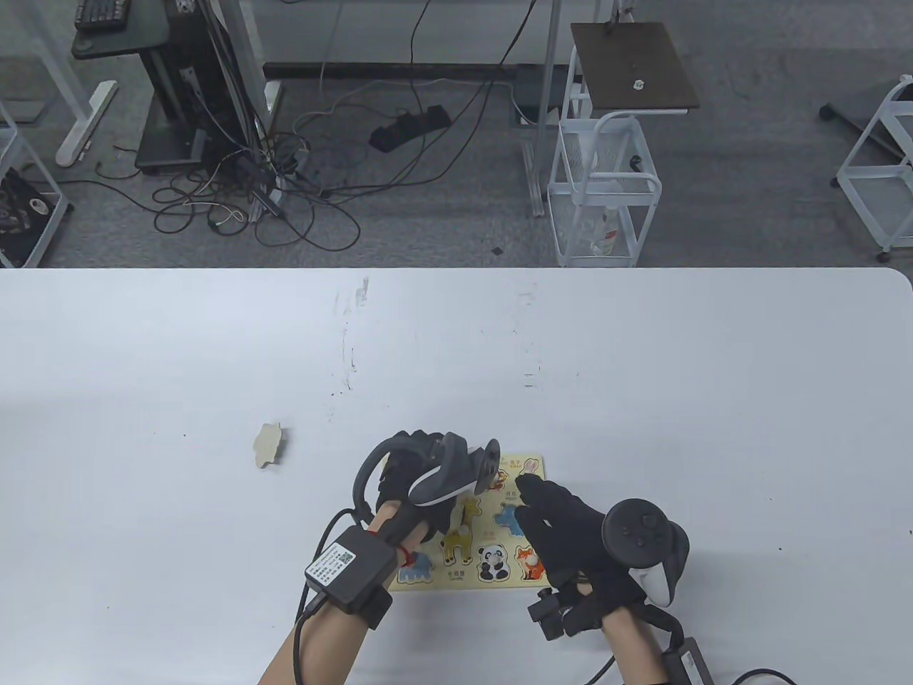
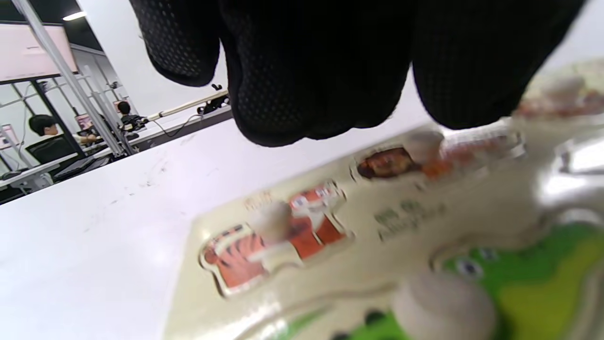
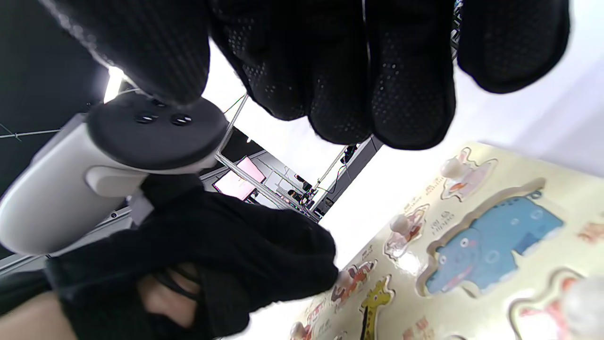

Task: Fit puzzle pieces into frame

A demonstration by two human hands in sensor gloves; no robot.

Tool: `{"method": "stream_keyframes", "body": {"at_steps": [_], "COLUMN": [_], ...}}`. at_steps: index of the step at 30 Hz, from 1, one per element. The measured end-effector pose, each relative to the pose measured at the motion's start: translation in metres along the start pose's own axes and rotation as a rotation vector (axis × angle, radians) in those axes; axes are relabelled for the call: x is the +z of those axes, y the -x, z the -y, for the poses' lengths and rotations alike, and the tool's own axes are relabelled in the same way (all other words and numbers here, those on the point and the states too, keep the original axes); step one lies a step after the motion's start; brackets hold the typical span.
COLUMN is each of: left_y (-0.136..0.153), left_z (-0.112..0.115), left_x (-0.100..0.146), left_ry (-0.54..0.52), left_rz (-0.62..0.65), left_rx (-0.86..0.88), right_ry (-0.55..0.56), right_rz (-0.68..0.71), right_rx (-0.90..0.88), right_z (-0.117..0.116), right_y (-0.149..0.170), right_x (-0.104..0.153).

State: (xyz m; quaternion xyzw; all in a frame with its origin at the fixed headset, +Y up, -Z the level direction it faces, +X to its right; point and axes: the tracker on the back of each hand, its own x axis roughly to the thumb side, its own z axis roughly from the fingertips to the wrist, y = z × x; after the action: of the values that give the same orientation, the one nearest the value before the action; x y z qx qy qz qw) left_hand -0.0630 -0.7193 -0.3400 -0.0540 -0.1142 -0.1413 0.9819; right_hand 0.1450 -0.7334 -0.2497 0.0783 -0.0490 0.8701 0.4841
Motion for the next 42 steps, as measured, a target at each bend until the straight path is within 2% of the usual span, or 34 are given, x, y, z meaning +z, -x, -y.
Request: {"method": "stream_keyframes", "body": {"at_steps": [5,10,13,16,20,25,34,42], "left_y": [0.046,0.103,0.137,0.168,0.196,0.205,0.203,0.204], "left_z": [-0.022,-0.027,-0.018,0.000,0.030,0.060,0.086,0.095], "left_x": [0.011,0.025,0.032,0.037,0.040,0.036,0.021,0.018], "left_ry": [-0.003,0.020,0.019,0.088,0.170,0.222,0.259,0.161], "left_rz": [-0.088,-0.185,-0.263,-0.334,-0.385,-0.407,-0.438,-0.481], "left_rx": [0.016,0.032,0.006,0.010,0.070,0.118,0.123,0.042], "right_ry": [-0.002,-0.005,-0.009,-0.011,-0.013,-0.018,-0.025,-0.029], "right_rz": [0.004,0.006,0.007,0.012,0.017,0.018,0.007,0.006], "right_rx": [0.005,0.007,0.008,0.016,0.023,0.041,0.061,0.078], "right_z": [-0.001,-0.001,-0.002,-0.003,-0.003,-0.004,-0.006,-0.007], "right_y": [-0.001,-0.001,-0.002,-0.003,-0.004,-0.004,-0.003,-0.003], "right_x": [0.000,0.001,0.001,0.001,0.001,0.001,0.001,0.001]}}
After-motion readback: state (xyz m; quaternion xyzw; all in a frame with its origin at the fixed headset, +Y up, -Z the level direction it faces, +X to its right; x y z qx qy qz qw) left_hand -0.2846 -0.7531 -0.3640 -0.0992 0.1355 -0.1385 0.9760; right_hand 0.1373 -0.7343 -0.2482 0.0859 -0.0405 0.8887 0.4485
